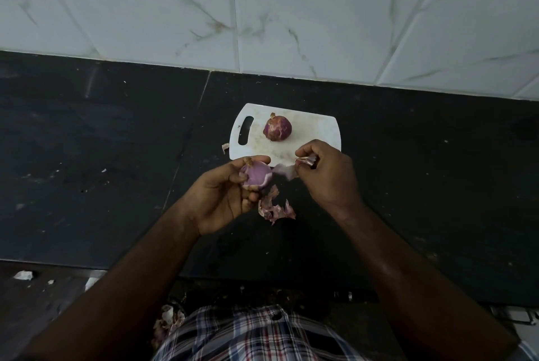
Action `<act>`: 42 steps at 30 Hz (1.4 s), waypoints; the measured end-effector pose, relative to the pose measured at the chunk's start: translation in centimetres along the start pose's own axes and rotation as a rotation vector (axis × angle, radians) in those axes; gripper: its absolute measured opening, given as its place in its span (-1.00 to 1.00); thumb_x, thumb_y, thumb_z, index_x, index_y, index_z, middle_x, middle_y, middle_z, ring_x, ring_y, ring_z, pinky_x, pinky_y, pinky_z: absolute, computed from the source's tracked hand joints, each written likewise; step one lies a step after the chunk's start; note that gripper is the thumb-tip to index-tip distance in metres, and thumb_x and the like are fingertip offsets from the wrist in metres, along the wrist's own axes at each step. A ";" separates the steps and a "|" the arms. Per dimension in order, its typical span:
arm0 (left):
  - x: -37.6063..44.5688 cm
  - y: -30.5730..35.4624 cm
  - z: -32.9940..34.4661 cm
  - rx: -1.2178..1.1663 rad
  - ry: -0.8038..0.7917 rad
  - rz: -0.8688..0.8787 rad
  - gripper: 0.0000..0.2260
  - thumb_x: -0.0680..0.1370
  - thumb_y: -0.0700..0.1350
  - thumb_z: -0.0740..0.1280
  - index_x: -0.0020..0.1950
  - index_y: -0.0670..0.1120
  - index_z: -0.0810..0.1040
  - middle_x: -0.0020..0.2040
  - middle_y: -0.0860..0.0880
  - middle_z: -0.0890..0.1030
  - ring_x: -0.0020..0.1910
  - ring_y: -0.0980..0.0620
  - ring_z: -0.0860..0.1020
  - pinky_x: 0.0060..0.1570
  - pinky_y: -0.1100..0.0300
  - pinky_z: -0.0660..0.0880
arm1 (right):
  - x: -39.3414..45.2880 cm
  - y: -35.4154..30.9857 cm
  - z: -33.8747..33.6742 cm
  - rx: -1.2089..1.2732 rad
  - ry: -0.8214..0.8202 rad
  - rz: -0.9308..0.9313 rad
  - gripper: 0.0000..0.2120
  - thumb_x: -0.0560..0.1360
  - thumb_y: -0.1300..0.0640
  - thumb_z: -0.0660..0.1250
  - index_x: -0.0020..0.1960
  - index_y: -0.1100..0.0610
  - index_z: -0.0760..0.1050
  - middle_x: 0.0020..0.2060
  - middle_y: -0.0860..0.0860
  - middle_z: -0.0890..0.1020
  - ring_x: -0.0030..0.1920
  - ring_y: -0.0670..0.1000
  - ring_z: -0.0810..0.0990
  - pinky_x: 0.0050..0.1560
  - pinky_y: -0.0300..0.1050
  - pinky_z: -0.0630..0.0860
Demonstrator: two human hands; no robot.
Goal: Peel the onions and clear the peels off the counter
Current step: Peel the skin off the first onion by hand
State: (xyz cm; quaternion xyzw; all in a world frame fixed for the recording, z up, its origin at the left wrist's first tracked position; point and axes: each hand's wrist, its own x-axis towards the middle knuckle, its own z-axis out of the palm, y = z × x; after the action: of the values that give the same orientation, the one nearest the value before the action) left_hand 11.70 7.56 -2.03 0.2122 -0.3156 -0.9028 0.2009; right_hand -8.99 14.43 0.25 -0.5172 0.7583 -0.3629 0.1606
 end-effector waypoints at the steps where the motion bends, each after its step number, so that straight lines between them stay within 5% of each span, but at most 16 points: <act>1: 0.0 0.1 0.0 0.007 0.012 0.003 -0.36 0.26 -0.15 0.53 0.34 -0.19 0.55 -0.06 -0.16 0.61 -0.31 0.04 0.56 -0.32 0.25 0.54 | 0.0 0.3 0.0 -0.011 -0.008 0.014 -0.86 0.48 0.22 0.45 0.04 0.11 0.62 -0.03 -0.03 0.69 0.01 -0.06 0.63 0.02 -0.20 0.57; 5: -0.1 0.3 0.0 0.041 0.085 0.015 -0.46 0.37 -0.21 0.33 0.38 -0.12 0.54 0.08 -0.19 0.59 -0.26 0.00 0.53 -0.31 0.23 0.51 | -0.1 1.1 -0.3 -0.001 -0.064 0.076 -0.85 0.47 0.20 0.47 0.03 0.08 0.63 -0.06 -0.07 0.68 -0.15 -0.20 0.57 -0.17 -0.50 0.39; 8: -0.1 0.4 -0.1 0.077 0.116 0.036 -0.47 0.38 -0.19 0.46 0.35 -0.14 0.47 0.20 -0.19 0.59 -0.20 -0.02 0.53 -0.30 0.22 0.49 | -0.4 1.3 -0.7 0.023 -0.207 0.117 -0.76 0.44 0.08 0.52 0.09 0.05 0.64 -0.02 -0.10 0.68 -0.03 -0.15 0.63 -0.05 -0.35 0.49; 11: -0.1 0.3 -0.2 0.164 0.148 0.052 -0.45 0.38 -0.19 0.55 0.33 -0.14 0.47 0.25 -0.23 0.56 -0.18 -0.01 0.56 -0.28 0.24 0.52 | -0.3 1.0 -1.2 -0.020 -0.238 0.125 -0.64 0.45 0.01 0.51 0.22 0.02 0.62 0.25 -0.07 0.62 0.27 -0.07 0.55 0.21 -0.26 0.38; 18: -0.1 0.2 1.1 0.326 0.136 0.116 -0.55 0.49 -0.40 0.37 0.37 -0.18 0.49 0.05 -0.07 0.66 -0.14 0.12 0.64 -0.26 0.31 0.56 | -1.1 -2.5 -1.2 0.310 -0.344 0.017 -0.70 0.44 0.04 0.52 0.16 0.02 0.63 -0.03 -0.10 0.71 -0.04 -0.16 0.68 0.07 -0.02 0.65; 29: -0.2 0.2 1.0 0.446 0.215 0.161 -0.54 0.33 -0.33 0.51 0.20 -0.18 0.54 0.09 -0.10 0.66 -0.07 0.04 0.67 -0.20 0.22 0.61 | -1.4 -2.8 -0.7 0.212 -0.267 -0.075 -0.77 0.45 0.25 0.42 0.09 0.09 0.68 -0.09 -0.08 0.73 -0.09 -0.18 0.68 0.02 -0.10 0.65; 32: 0.0 0.2 1.1 0.489 0.249 0.165 -0.53 0.31 -0.35 0.55 0.17 -0.14 0.55 0.16 -0.17 0.64 0.07 -0.07 0.65 0.05 0.01 0.65 | -1.5 -2.8 -0.6 0.229 -0.254 -0.052 -0.76 0.47 0.24 0.40 0.11 0.09 0.67 -0.08 -0.08 0.72 -0.08 -0.16 0.68 0.03 -0.09 0.65; 42: 0.4 0.1 1.6 0.609 0.287 0.187 -0.52 0.31 -0.34 0.56 0.19 -0.18 0.56 0.20 -0.27 0.62 0.12 -0.15 0.65 0.09 0.03 0.63 | -1.9 -3.3 -0.4 0.143 -0.219 -0.067 -0.71 0.44 0.16 0.43 0.16 0.06 0.64 -0.06 -0.10 0.71 -0.08 -0.18 0.66 0.01 -0.18 0.63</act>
State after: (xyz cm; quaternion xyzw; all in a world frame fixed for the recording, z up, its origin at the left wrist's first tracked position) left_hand 10.58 8.03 -0.92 0.3574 -0.5569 -0.7060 0.2524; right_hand -6.24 15.66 2.67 -0.5660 0.6906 -0.3626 0.2668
